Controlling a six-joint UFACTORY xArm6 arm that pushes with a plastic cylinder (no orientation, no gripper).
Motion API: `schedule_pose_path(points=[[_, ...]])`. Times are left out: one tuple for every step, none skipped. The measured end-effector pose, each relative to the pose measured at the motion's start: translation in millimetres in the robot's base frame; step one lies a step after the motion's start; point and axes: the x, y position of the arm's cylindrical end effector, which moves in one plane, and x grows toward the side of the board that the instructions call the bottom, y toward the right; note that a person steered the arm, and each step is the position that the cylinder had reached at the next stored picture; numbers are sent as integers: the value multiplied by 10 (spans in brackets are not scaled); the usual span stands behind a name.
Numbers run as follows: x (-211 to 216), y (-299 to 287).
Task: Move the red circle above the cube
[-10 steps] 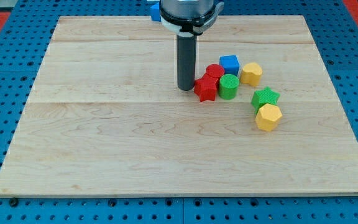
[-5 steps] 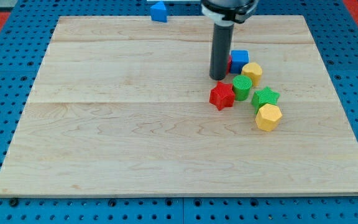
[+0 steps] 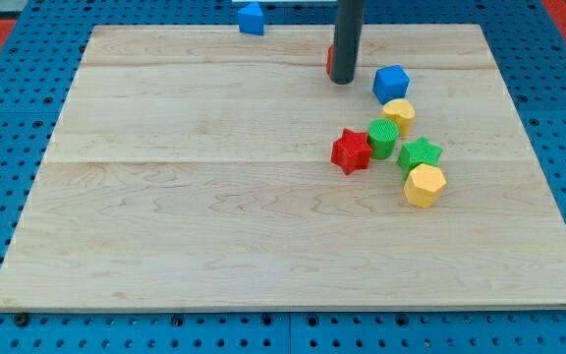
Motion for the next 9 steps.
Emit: schedule_pose_path(points=[[0,-224],[-263,-246],[-575,-240],[-569,103],[-479,-216],[-109,-195],[-272,-12],[-342,328],[-483,523]])
